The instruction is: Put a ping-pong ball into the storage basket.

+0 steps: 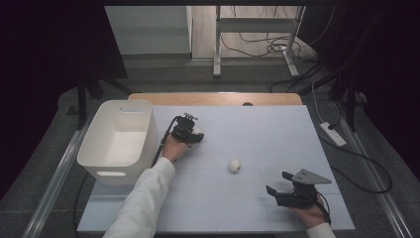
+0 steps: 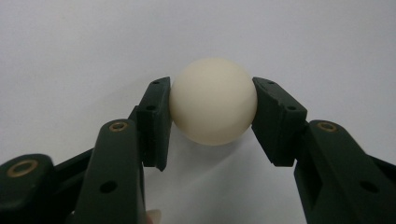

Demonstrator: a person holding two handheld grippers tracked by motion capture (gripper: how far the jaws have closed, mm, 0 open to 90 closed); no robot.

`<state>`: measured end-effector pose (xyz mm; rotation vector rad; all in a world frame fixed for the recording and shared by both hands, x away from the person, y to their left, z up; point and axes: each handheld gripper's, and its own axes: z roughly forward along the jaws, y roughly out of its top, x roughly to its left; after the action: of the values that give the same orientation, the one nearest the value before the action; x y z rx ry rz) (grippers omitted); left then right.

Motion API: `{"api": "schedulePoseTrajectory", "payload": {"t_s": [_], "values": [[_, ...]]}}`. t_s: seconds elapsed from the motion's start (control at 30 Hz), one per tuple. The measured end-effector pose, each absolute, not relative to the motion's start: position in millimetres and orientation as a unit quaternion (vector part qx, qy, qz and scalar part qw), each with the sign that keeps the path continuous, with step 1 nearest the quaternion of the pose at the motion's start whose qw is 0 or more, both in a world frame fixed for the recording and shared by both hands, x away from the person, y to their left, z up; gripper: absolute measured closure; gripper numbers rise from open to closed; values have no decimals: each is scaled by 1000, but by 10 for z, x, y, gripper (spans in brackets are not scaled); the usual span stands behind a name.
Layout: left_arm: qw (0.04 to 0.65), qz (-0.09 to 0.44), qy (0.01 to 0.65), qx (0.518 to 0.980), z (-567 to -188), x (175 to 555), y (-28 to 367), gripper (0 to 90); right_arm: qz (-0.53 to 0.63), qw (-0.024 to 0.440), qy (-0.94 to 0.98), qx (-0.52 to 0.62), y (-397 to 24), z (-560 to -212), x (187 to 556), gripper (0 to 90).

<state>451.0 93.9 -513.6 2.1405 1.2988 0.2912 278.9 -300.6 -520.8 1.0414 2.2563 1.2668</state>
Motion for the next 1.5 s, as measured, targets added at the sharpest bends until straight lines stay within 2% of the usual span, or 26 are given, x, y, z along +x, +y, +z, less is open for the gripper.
{"api": "schedulePoseTrajectory", "payload": {"t_s": [0.9,1.5], "values": [[362,121,473,794,-4963,4243,1062,506,445,177,797,368,-3003,-5211,2791,151],[399,134,437,795,-4801,3973,1056,505,444,177,796,370,-3003,-5212,2791,151]]}}
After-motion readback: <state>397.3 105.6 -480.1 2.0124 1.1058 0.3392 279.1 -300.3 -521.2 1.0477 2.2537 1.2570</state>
